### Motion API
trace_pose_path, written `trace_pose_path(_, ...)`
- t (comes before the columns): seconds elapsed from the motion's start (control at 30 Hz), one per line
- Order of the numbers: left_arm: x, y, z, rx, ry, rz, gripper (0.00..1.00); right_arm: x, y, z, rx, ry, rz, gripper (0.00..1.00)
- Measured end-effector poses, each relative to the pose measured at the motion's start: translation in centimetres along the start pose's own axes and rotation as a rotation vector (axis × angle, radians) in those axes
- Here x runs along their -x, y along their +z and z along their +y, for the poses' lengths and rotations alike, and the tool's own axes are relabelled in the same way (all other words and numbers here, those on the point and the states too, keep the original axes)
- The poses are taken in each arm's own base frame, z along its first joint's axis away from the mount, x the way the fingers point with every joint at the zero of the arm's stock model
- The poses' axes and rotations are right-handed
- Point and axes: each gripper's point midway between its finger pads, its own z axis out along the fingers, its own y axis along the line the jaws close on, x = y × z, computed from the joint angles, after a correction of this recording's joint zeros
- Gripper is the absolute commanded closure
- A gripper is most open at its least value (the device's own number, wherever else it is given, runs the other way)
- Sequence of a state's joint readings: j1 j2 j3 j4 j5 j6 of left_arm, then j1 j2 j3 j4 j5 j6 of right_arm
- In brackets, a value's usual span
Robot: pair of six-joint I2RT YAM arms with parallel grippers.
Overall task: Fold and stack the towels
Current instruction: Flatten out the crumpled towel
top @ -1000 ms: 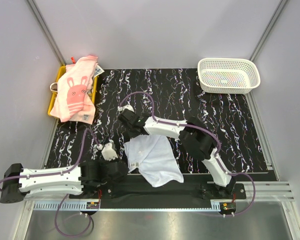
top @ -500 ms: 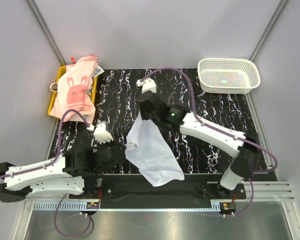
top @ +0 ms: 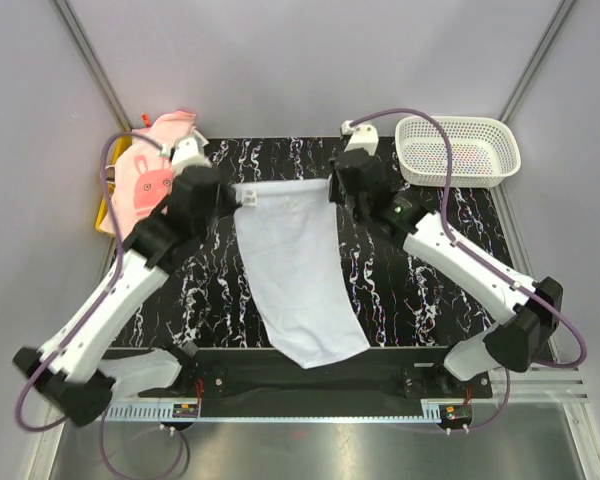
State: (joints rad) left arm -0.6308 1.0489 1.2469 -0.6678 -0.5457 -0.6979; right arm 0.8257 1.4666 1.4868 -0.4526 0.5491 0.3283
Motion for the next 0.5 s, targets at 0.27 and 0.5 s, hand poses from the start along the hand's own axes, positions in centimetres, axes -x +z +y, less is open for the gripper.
trace_pose_path(0.27, 2.7, 13.9, -4.9, -0.076, 0.048, 0.105, 1.0, 0.5, 10.5, -6.3, -0.069, 0.087, 0.02, 1.0)
trace_pose_path(0.5, 1.7, 25.6, -4.5, -0.092, 0.047, 0.204, 1.0, -0.6, 19.3, -9.0, -0.057, 0.138, 0.065, 1.0)
